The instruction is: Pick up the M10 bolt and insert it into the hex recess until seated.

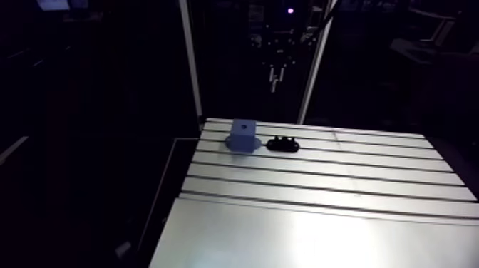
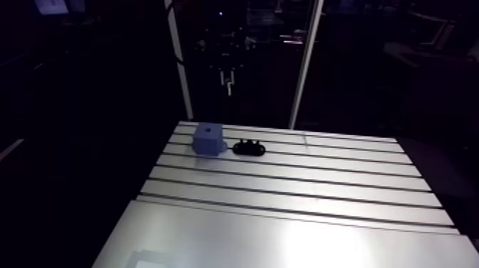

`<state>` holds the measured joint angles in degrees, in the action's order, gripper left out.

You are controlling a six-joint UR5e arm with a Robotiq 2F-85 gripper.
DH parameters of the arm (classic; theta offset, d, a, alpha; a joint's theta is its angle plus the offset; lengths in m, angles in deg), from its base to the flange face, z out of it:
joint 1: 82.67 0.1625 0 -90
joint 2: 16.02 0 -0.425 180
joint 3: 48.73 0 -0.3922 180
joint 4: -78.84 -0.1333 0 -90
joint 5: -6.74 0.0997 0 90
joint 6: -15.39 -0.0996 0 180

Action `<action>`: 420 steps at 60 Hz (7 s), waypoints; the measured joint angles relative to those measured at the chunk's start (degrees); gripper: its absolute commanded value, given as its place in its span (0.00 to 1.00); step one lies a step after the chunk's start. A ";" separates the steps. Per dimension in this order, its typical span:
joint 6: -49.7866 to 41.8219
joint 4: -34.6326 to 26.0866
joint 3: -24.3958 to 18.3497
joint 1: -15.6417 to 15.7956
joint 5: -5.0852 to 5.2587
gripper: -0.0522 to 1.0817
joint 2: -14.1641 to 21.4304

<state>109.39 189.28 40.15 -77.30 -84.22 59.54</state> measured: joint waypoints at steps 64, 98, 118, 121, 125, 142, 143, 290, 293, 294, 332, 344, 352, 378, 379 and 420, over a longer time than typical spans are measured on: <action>18.25 -18.53 -18.88 5.95 -4.09 0.79 -13.42; 18.58 -14.38 -20.37 6.44 -4.20 0.79 -17.49; 18.52 -14.01 -19.28 7.82 -4.12 0.79 -17.68; 18.50 -13.98 -19.03 7.96 -4.12 0.79 -17.69; 18.46 -13.93 -18.73 8.10 -4.14 0.79 -17.71; 18.38 -13.59 -17.93 8.07 -4.19 0.80 -18.14; 18.38 -13.58 -17.89 8.05 -4.18 0.80 -18.16; 19.08 -7.39 -11.44 7.64 -4.60 0.79 -18.30; 19.07 -7.39 -11.31 7.64 -4.60 0.79 -18.28; 19.07 -7.39 -11.26 7.64 -4.60 0.79 -18.27; 18.93 -7.31 -11.17 7.73 -4.62 0.79 -18.27; 18.97 -7.31 -11.27 7.72 -4.61 0.79 -18.42; 18.98 -7.30 -11.34 7.70 -4.61 0.79 -18.62; 19.14 -6.18 -11.42 7.68 -4.67 0.79 -19.29; 19.14 -6.15 -11.41 7.68 -4.67 0.79 -19.32; 19.16 -6.23 -11.31 7.73 -4.53 0.79 -19.05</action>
<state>128.56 183.05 28.84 -69.58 -88.75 40.49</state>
